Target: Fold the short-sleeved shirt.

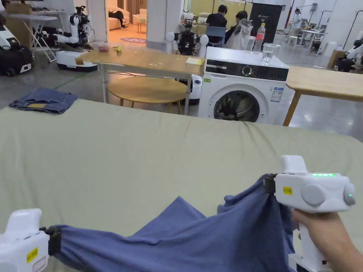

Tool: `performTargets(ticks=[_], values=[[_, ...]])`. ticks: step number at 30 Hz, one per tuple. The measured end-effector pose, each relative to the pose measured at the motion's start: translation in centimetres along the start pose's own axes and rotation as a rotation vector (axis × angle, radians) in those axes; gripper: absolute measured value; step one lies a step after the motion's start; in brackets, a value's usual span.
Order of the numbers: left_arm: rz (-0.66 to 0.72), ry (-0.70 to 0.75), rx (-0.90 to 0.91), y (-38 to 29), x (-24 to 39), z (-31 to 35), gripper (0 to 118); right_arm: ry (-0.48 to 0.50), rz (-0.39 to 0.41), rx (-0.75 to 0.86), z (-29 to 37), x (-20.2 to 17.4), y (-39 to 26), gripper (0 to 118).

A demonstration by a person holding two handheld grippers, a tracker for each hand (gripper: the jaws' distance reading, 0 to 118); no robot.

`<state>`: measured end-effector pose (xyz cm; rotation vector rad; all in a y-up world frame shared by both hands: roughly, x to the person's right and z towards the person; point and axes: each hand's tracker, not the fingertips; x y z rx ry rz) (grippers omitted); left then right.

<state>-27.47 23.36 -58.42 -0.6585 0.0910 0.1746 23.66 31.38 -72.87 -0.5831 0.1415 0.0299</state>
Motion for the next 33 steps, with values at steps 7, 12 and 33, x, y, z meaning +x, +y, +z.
performTargets(ticks=[7,12,33], values=[[-0.088,-0.028,0.171,11.4,4.4,1.5,0,-0.061,0.002,0.227,9.6,1.1,8.3,0],[-0.146,-0.001,0.263,20.6,6.3,2.8,0,-0.132,0.061,0.325,14.0,2.0,14.3,0],[-0.279,0.202,0.554,45.4,11.0,6.9,0,-0.257,0.042,0.643,15.9,2.9,33.6,0]])
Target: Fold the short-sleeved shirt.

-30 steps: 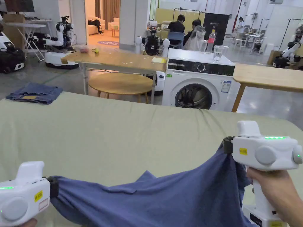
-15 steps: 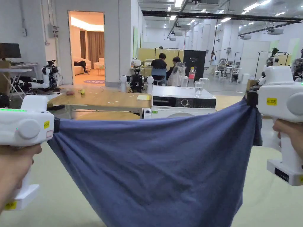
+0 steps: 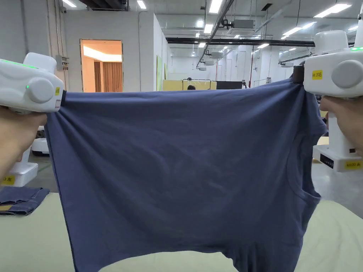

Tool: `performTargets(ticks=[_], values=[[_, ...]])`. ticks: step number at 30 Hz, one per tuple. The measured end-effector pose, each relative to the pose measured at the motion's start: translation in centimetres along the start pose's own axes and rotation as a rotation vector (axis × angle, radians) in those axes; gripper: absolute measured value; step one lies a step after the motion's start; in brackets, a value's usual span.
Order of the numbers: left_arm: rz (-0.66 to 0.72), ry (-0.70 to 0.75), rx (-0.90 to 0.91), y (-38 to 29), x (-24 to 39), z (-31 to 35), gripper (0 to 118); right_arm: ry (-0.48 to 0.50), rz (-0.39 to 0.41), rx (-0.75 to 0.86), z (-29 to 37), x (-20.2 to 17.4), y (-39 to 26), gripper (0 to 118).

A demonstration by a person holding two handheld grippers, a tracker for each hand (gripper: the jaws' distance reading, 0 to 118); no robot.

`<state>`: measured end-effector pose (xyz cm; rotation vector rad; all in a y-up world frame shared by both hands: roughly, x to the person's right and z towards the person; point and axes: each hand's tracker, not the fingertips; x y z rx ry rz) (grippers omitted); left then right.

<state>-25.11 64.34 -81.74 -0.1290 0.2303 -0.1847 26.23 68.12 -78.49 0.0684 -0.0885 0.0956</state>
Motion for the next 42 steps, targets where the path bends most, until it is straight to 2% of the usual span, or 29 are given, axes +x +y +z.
performTargets(ticks=[6,12,16,20,24,27,31,34,37,39,42], values=[[-0.011,-0.005,0.006,-1.0,1.0,-0.9,0,-0.009,-0.007,0.004,-1.0,0.4,-1.0,0],[-0.037,-0.017,-0.083,-6.9,3.2,-2.6,0,-0.01,-0.03,-0.105,-1.9,0.6,-7.9,0],[-0.089,-0.024,-0.124,-10.1,4.8,-2.5,0,-0.01,-0.063,-0.137,-1.0,1.0,-10.7,0],[-0.113,-0.048,-0.13,-11.6,5.4,-0.5,0,-0.014,-0.055,-0.155,1.1,1.4,-11.7,0],[-0.095,-0.083,-0.134,-13.2,4.8,3.2,0,-0.002,-0.062,-0.178,5.0,2.2,-12.9,0],[-0.091,-0.111,-0.141,-14.9,4.0,6.8,0,0.01,-0.027,-0.204,8.9,2.8,-14.3,0],[-0.054,-0.159,-0.18,-19.5,2.9,12.3,0,0.067,-0.016,-0.226,15.8,3.8,-17.9,0],[-0.068,-0.182,-0.214,-24.2,2.4,16.7,0,0.096,0.031,-0.284,20.7,4.1,-22.4,0],[-0.067,-0.207,-0.261,-30.2,2.0,21.2,0,0.125,0.014,-0.377,25.6,4.3,-28.4,0],[-0.091,-0.226,-0.326,-35.0,2.3,24.0,0,0.13,-0.026,-0.439,27.9,4.4,-33.4,0],[-0.043,-0.237,-0.437,-41.5,2.3,26.8,0,0.126,-0.013,-0.581,31.0,3.3,-40.6,0]])
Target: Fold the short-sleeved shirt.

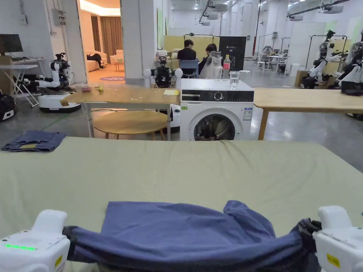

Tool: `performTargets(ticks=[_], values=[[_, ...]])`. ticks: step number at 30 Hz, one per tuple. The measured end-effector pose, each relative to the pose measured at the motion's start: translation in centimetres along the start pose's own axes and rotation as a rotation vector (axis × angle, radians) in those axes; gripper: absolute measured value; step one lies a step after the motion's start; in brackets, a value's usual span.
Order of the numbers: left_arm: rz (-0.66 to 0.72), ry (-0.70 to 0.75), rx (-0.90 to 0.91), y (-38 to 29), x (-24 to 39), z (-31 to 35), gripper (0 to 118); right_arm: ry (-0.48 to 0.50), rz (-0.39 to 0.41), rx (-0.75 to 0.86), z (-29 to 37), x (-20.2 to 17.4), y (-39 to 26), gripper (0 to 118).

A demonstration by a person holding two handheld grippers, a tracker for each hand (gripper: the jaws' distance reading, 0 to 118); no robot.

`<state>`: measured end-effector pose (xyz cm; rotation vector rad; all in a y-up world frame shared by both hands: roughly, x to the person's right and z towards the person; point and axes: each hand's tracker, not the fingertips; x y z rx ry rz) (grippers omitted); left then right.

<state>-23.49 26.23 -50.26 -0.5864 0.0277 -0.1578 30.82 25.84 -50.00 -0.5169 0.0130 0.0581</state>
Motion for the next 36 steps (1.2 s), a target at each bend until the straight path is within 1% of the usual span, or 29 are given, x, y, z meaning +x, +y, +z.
performTargets(ticks=[2,4,7,8,9,10,11,12,13,15,16,17,18,19,20,21,22,23,24,26,28,29,30,31,32,33,34,35,36], values=[[0.052,-0.01,-0.093,-4.0,0.1,-1.0,0,0.002,0.028,-0.099,-1.0,-1.0,-4.9,0],[0.082,-0.015,-0.155,-6.3,0.0,-2.0,0,-0.002,0.038,-0.158,-1.4,-1.6,-7.9,0],[0.088,-0.02,-0.144,-7.6,-0.5,-2.6,0,-0.005,0.013,-0.152,-0.9,-1.9,-8.9,1],[0.097,-0.019,-0.128,-7.4,-0.4,-2.3,13,-0.001,0.0,-0.14,-0.5,-1.9,-8.4,7],[0.098,-0.015,-0.1,-6.8,-0.2,-1.7,35,0.006,-0.014,-0.131,0.1,-2.1,-7.8,23],[0.078,-0.029,-0.061,-6.0,0.3,-0.8,71,0.015,-0.022,-0.12,0.6,-2.6,-7.0,57],[0.049,-0.028,-0.026,-5.5,1.1,0.4,110,0.036,-0.02,-0.109,1.2,-3.2,-6.2,100],[0.024,-0.044,0.023,-5.1,1.7,1.4,118,0.075,-0.016,-0.075,1.9,-4.0,-5.7,116],[0.002,-0.051,0.08,-4.7,2.5,2.3,118,0.083,-0.004,-0.023,3.1,-4.7,-5.3,118],[-0.034,-0.059,0.081,-4.9,3.5,3.2,118,0.086,0.03,0.014,4.1,-6.3,-4.7,118],[-0.026,-0.069,0.076,-5.0,3.6,3.5,115,0.072,0.046,0.008,4.4,-7.1,-4.5,113],[-0.012,-0.099,0.082,-5.0,3.6,3.8,97,0.08,0.046,0.007,4.8,-7.6,-4.8,79],[0.019,-0.129,0.071,-5.3,3.3,4.1,59,0.084,0.04,0.023,5.2,-8.1,-4.9,29],[0.03,-0.115,0.057,-5.7,3.1,4.1,12,0.047,0.035,0.028,5.1,-8.6,-4.9,0],[0.044,-0.109,0.03,-6.1,2.6,3.9,0,0.008,0.016,0.06,5.4,-8.6,-4.8,0],[0.054,-0.098,0.029,-6.7,1.9,3.9,0,0.065,0.011,0.038,5.4,-8.5,-4.8,0],[0.064,-0.127,-0.001,-7.2,0.8,3.7,0,0.124,-0.034,0.02,5.5,-8.3,-4.6,0],[0.067,-0.113,-0.038,-7.8,0.2,3.8,0,0.126,-0.061,0.017,5.5,-8.3,-4.5,0],[0.057,-0.08,-0.047,-8.4,-0.5,3.6,0,0.113,-0.052,0.023,5.6,-8.2,-4.5,0],[0.068,-0.07,-0.078,-9.7,-2.3,3.3,0,0.104,-0.043,0.021,5.9,-8.2,-5.1,0],[0.086,-0.081,-0.098,-10.8,-3.5,3.1,0,0.101,-0.064,0.012,5.8,-7.7,-5.0,0],[0.083,-0.083,-0.105,-11.3,-3.9,2.9,31,0.099,-0.073,0.007,5.5,-7.8,-5.4,0],[0.077,-0.08,-0.109,-11.6,-4.0,2.8,75,0.093,-0.077,0.001,5.4,-7.6,-5.4,0],[0.069,-0.091,-0.118,-11.9,-4.1,2.5,113,0.086,-0.082,-0.006,5.3,-7.4,-5.4,0],[0.054,-0.124,-0.149,-12.3,-4.0,1.9,113,0.081,-0.089,-0.014,5.1,-7.2,-5.4,0],[0.041,-0.147,-0.157,-12.6,-3.7,1.5,118,0.078,-0.096,-0.021,4.6,-7.1,-6.0,0],[0.036,-0.141,-0.168,-13.0,-3.6,1.4,117,0.071,-0.099,-0.028,4.5,-6.9,-6.0,0],[0.025,-0.137,-0.129,-12.8,-3.5,0.6,116,0.063,-0.098,-0.035,4.3,-6.7,-6.0,0],[0.011,-0.142,-0.134,-12.8,-3.3,-0.1,116,0.055,-0.097,-0.041,4.2,-6.5,-6.0,0]])
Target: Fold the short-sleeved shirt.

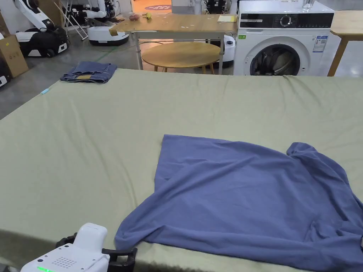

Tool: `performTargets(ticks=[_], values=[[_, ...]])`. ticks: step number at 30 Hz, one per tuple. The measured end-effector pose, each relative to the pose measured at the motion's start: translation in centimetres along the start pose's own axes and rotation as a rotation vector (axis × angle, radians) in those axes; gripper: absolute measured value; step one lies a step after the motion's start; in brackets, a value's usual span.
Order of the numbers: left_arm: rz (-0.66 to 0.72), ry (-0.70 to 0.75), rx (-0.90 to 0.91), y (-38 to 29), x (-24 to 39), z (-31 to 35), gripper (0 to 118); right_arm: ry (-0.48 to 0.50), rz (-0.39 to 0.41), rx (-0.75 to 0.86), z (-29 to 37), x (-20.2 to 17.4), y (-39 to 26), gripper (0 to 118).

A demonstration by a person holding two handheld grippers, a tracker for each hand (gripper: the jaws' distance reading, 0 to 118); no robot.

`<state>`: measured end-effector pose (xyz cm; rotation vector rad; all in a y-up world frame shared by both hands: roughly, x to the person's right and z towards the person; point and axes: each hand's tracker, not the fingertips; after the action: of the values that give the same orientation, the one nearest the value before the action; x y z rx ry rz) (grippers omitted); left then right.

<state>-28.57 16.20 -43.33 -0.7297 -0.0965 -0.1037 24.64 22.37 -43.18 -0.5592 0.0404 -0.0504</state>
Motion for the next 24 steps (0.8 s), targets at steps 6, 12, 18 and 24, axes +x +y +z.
performTargets(ticks=[6,12,18,24], values=[[0.039,-0.064,-0.056,1.1,0.4,-4.2,69,-0.058,-0.018,-0.033,-0.4,1.9,-0.7,0],[0.12,-0.109,-0.066,1.1,-0.6,-4.6,2,-0.117,-0.041,-0.05,0.7,4.0,-1.1,0],[0.07,-0.06,-0.033,2.8,3.3,-1.4,2,-0.086,-0.07,-0.056,0.6,7.1,-2.0,91],[0.102,-0.077,-0.021,4.2,2.3,-0.7,2,-0.046,0.001,-0.065,-1.4,7.1,-2.9,118]])
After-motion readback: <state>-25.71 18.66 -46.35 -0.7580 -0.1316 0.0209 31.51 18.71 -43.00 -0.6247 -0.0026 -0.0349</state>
